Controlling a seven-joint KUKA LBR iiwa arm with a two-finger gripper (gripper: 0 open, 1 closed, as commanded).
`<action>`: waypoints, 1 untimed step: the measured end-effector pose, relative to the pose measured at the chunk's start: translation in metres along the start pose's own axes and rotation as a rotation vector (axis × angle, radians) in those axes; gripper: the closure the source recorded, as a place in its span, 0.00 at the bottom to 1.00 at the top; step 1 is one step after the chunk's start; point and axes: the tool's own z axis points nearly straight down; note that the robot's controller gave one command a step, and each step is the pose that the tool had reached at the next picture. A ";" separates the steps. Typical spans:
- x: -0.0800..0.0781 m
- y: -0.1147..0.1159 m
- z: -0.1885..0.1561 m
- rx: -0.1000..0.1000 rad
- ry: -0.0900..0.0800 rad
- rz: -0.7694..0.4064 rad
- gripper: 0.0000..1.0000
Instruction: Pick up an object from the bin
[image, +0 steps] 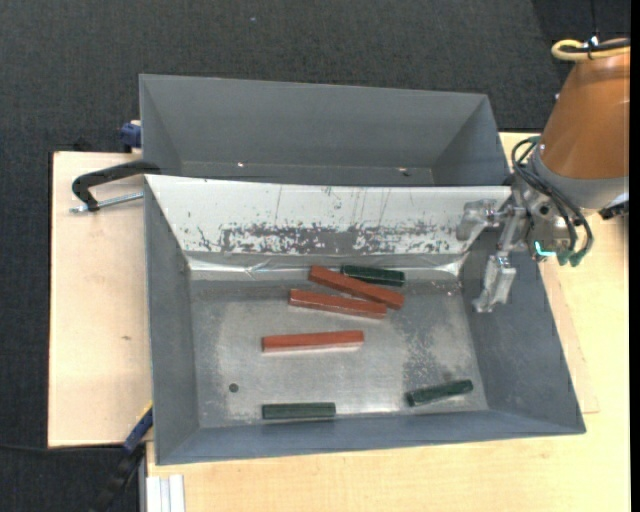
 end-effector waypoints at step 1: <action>-0.001 0.000 -0.004 0.001 -0.008 -0.002 0.00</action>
Offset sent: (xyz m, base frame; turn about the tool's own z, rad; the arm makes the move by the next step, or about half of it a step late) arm -0.0793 -0.0030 -0.0754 -0.3646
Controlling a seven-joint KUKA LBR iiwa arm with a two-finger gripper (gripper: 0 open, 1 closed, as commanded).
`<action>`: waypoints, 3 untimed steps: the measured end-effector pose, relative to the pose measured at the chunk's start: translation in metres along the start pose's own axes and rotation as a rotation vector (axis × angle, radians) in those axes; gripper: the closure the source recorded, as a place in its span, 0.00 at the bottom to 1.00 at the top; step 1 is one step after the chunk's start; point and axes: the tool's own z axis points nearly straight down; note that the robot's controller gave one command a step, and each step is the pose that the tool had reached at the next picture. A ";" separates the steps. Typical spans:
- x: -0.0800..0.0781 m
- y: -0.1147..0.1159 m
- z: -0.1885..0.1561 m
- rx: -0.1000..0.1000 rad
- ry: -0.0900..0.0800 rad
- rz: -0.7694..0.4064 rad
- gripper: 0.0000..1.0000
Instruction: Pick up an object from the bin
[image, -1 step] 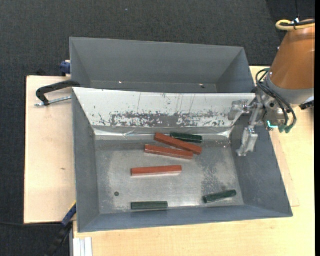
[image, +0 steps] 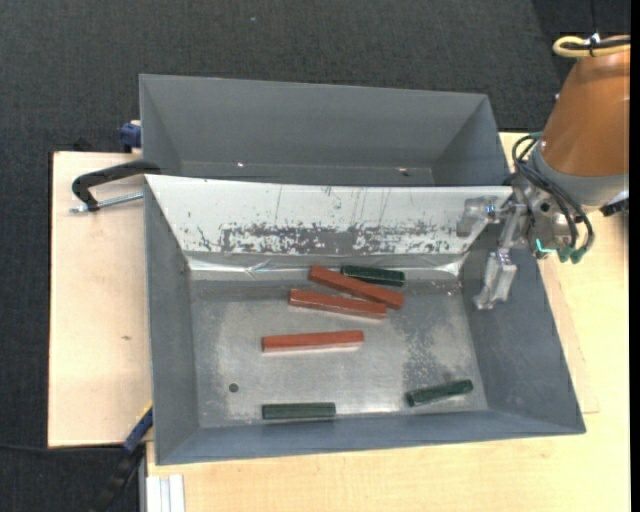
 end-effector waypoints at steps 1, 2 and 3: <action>0.016 0.000 0.015 0.002 -0.009 -0.089 0.00; 0.040 -0.002 0.071 0.000 0.000 -0.282 0.00; 0.071 0.021 0.090 -0.003 0.011 -0.189 0.00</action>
Offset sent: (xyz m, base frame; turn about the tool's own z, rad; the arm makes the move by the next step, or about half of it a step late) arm -0.0469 -0.0017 -0.1171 -0.2322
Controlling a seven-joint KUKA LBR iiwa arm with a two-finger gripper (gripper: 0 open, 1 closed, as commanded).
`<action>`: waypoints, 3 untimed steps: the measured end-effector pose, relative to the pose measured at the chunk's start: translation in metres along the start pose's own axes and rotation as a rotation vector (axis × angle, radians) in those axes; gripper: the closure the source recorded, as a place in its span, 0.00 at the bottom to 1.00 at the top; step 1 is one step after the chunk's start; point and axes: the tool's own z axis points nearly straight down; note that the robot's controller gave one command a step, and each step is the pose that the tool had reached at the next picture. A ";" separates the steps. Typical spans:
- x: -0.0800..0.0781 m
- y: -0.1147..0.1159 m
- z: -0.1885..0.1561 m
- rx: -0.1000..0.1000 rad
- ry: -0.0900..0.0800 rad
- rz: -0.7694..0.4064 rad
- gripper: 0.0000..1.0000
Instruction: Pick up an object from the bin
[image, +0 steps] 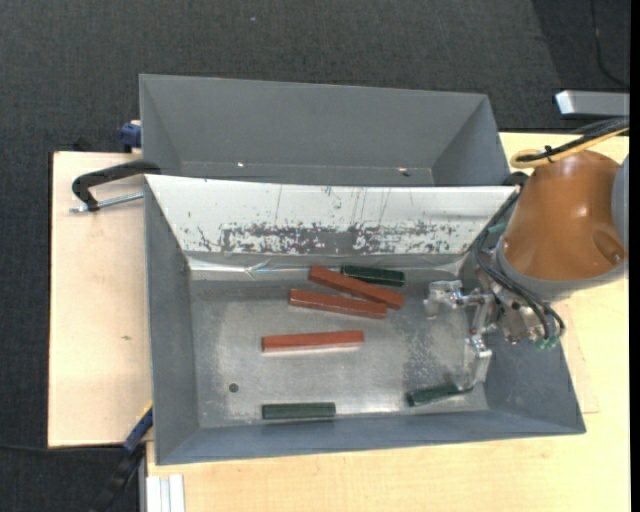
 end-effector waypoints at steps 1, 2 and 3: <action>0.002 0.007 0.042 0.006 -0.016 -0.052 0.00; 0.009 -0.014 0.070 0.002 -0.006 -0.283 0.00; 0.014 0.016 0.079 0.004 -0.007 -0.429 1.00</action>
Offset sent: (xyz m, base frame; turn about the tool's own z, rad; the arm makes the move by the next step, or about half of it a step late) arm -0.0074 -0.0522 -0.0790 -0.5302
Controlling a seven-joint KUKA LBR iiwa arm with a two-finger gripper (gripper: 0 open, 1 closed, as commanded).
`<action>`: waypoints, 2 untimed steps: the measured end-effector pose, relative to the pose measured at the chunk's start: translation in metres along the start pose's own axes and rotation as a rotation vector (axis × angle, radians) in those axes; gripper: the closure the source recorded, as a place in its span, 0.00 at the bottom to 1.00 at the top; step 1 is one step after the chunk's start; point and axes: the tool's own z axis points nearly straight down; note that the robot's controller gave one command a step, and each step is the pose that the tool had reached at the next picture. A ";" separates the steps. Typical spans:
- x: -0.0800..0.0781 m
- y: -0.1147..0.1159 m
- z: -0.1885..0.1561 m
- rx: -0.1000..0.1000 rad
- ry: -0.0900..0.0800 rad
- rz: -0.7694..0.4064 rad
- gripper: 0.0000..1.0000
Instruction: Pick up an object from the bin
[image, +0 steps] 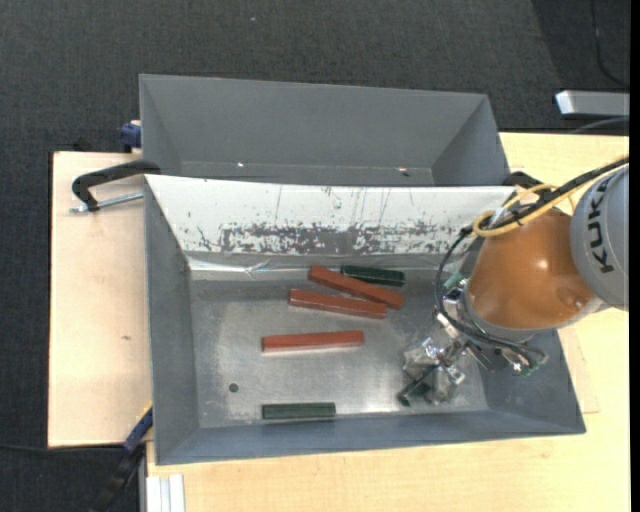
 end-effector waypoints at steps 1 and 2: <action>0.000 0.000 0.000 0.000 0.000 0.000 1.00; -0.001 -0.017 -0.212 0.001 -0.002 -0.041 1.00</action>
Offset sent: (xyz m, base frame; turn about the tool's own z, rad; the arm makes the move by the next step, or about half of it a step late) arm 0.0103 -0.0158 0.2329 -0.0472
